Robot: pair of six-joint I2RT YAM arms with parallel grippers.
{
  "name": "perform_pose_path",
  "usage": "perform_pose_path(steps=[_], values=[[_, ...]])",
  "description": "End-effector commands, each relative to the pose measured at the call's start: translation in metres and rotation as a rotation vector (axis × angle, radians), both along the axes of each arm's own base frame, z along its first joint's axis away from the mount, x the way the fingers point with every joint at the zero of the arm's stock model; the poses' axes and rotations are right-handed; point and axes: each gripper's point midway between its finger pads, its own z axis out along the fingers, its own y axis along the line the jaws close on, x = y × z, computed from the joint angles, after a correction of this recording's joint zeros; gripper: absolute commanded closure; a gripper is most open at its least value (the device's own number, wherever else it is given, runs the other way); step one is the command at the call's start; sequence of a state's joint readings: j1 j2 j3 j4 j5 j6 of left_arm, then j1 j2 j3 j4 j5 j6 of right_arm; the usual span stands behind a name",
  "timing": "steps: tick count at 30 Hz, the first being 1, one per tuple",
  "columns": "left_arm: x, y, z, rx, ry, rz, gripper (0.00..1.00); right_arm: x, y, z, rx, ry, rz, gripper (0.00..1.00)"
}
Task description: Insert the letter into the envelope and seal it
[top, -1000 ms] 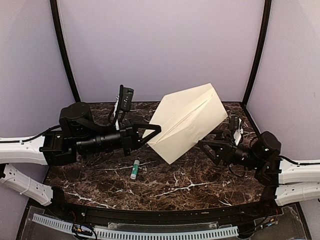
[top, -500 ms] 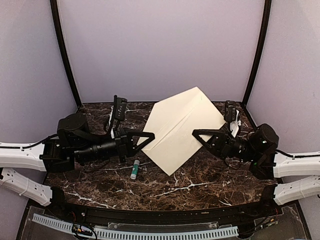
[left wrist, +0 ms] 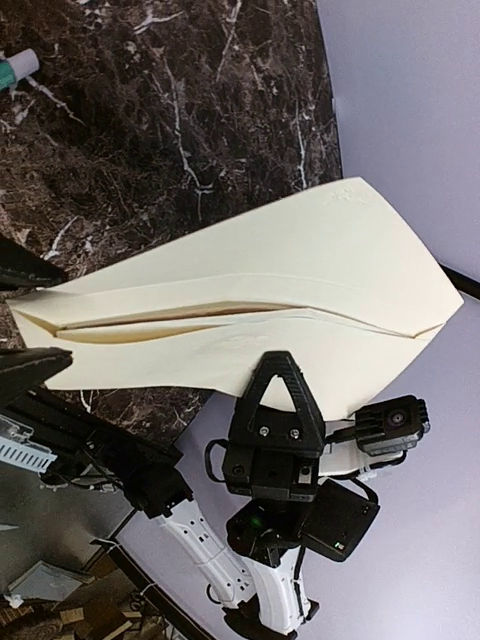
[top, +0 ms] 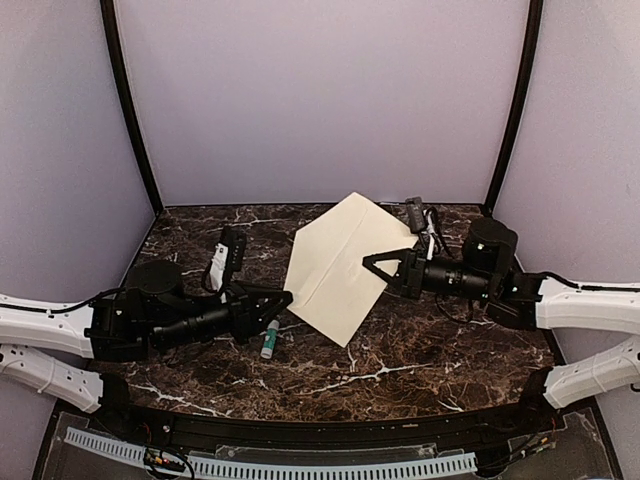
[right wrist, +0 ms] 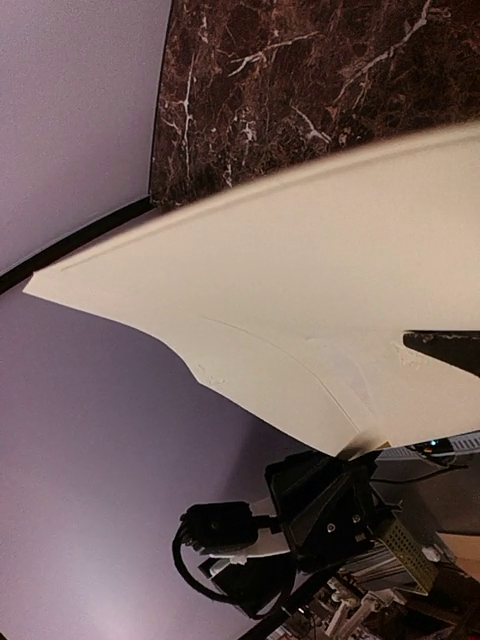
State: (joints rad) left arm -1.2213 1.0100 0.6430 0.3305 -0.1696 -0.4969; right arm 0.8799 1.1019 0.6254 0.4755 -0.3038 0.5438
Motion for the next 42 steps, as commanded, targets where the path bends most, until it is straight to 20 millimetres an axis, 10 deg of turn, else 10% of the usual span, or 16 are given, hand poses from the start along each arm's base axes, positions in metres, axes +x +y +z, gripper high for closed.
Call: perform_pose_path(steps=[1, 9, 22, 28, 35, 42], values=[[0.003, 0.014, -0.016, 0.047, 0.007, 0.050, 0.75, 0.013, 0.000, -0.044, -0.166, 0.113, 0.053, 1.00], [0.022, 0.046, -0.047, 0.180, 0.050, 0.227, 0.47, 0.029, 0.004, -0.108, -0.363, 0.235, 0.154, 1.00], [0.034, 0.077, -0.110, 0.450, 0.141, 0.394, 0.41, 0.055, 0.023, -0.211, -0.627, 0.435, 0.233, 1.00], [0.036, 0.086, -0.122, 0.500, 0.185, 0.422, 0.40, 0.074, 0.014, -0.240, -0.770, 0.453, 0.157, 0.68], [0.045, 0.085, -0.139, 0.512, 0.252, 0.396, 0.40, 0.089, 0.006, -0.241, -0.849, 0.432, 0.081, 0.48], [0.061, 0.078, -0.150, 0.542, 0.293, 0.376, 0.40, 0.117, -0.010, -0.195, -0.895, 0.335, -0.093, 0.15]])
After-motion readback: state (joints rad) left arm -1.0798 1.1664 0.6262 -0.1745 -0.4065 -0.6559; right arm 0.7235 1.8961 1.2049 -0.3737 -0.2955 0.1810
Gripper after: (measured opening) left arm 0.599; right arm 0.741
